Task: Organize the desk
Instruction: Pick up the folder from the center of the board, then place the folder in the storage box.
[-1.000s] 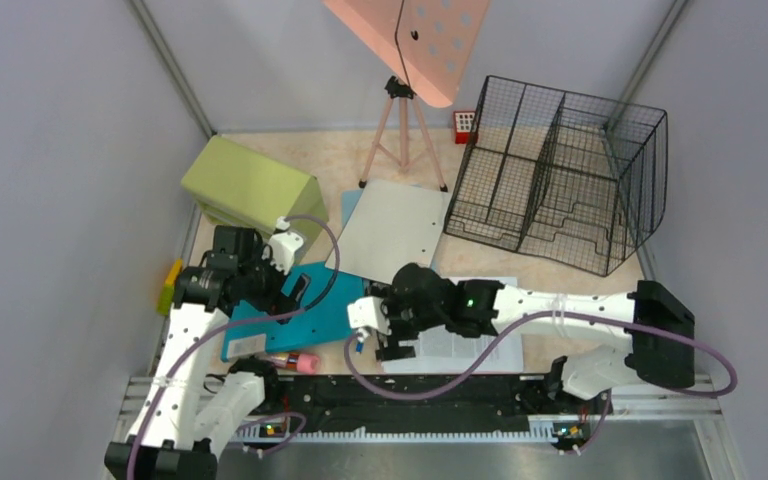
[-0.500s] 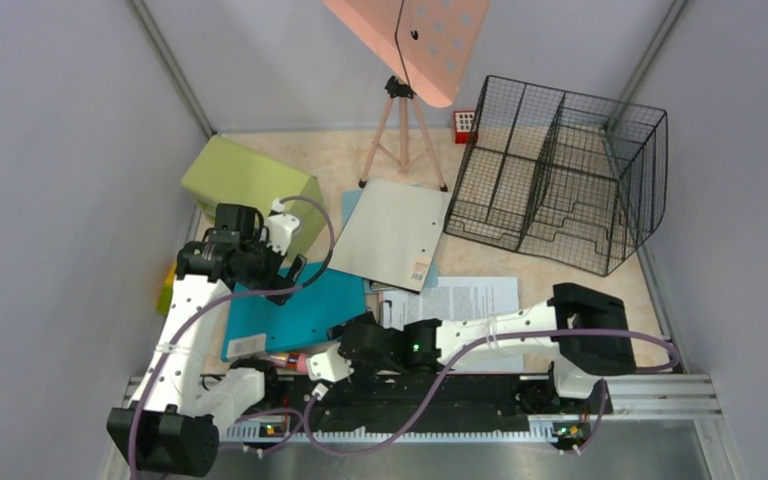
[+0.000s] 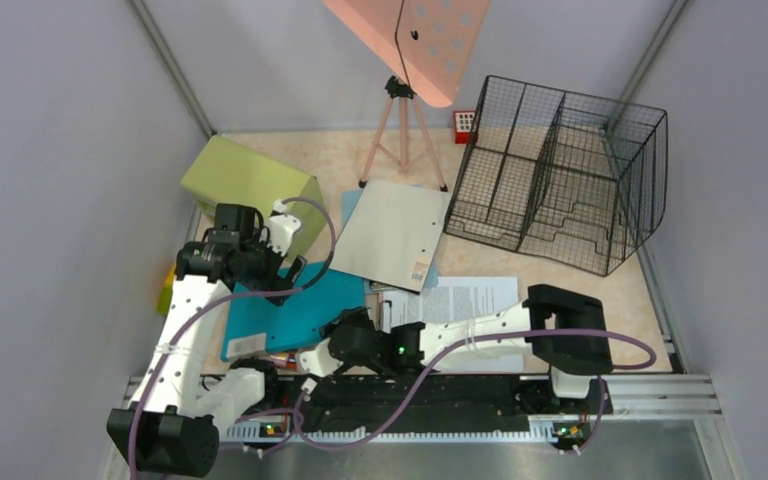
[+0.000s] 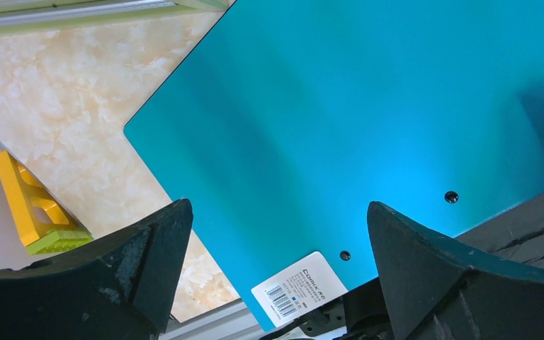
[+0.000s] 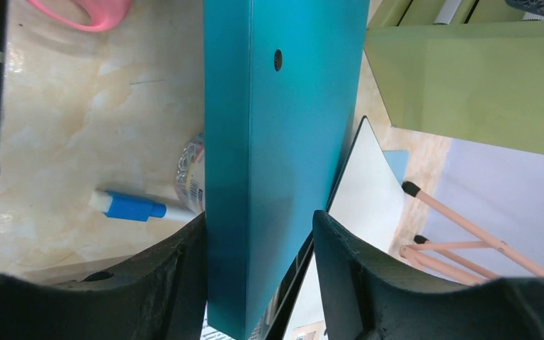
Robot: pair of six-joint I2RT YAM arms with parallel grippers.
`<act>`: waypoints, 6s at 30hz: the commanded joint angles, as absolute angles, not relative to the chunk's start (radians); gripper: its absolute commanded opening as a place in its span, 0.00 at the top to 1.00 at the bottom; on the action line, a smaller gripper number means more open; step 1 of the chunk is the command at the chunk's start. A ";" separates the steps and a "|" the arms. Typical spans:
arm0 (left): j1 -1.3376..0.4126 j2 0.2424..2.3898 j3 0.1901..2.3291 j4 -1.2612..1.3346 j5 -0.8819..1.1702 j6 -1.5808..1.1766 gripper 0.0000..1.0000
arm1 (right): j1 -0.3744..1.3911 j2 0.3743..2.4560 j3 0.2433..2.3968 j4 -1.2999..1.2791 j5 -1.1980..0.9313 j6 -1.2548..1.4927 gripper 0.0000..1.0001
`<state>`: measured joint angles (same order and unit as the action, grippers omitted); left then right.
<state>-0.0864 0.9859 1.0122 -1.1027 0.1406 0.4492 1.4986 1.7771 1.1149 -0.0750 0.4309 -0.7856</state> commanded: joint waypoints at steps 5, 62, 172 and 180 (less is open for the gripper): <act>-0.083 0.965 1.037 -1.095 0.157 0.477 0.01 | 1.504 1.810 1.184 -0.018 0.522 -0.834 0.55; -0.048 0.989 1.759 -1.078 0.205 0.638 0.01 | 1.041 1.604 1.865 -0.550 0.077 -0.365 1.00; -0.538 1.373 1.635 -0.351 0.639 0.003 1.00 | 0.140 1.140 1.640 -0.672 -0.285 -0.045 0.46; -0.663 1.465 1.730 -0.325 0.493 0.003 1.00 | -0.051 1.182 1.626 -0.659 -0.592 -0.045 0.46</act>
